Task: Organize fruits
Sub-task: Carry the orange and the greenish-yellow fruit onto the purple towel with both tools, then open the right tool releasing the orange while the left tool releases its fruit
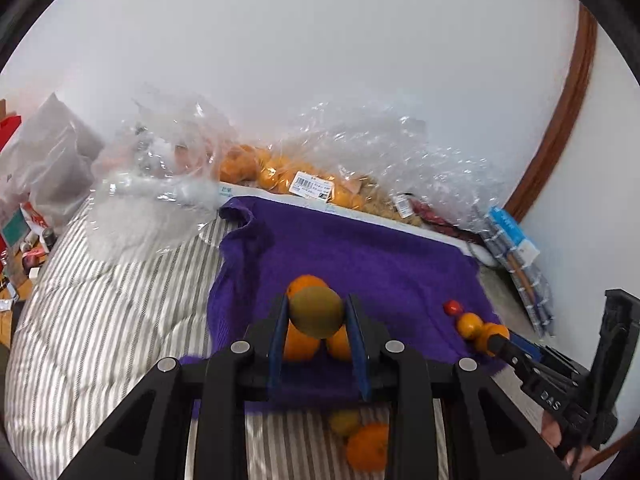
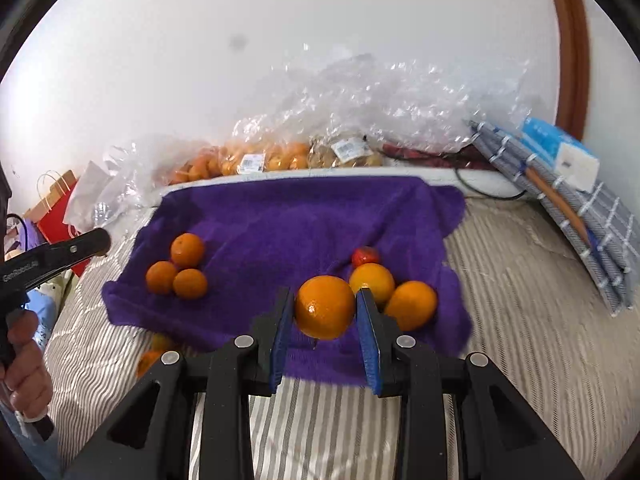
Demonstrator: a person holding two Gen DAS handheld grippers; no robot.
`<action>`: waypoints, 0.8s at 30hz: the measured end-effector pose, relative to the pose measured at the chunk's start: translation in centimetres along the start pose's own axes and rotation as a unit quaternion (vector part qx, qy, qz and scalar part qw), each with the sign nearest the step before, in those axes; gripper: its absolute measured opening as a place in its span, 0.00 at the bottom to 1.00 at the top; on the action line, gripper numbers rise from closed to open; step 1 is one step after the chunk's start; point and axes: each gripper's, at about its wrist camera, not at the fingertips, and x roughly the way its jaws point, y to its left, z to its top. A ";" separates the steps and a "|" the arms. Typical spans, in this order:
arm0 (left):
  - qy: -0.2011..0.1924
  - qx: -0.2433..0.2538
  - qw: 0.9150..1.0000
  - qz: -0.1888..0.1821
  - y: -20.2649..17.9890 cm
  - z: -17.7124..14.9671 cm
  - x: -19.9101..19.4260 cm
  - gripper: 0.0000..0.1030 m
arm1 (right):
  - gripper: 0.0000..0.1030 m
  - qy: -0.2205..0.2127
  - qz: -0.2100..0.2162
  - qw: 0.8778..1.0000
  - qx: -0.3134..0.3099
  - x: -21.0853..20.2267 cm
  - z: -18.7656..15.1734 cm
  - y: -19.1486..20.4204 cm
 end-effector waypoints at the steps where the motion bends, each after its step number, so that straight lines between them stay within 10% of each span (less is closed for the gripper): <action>1: 0.005 -0.003 1.000 0.003 0.0 0.1 0.8 0.27 | 0.31 0.004 0.001 1.000 0.002 0.6 0.1 -0.1; 24: 0.019 -0.026 0.999 -0.006 1.4 -0.9 5.7 0.27 | 0.33 0.029 0.002 1.000 -0.011 5.0 -0.5 0.1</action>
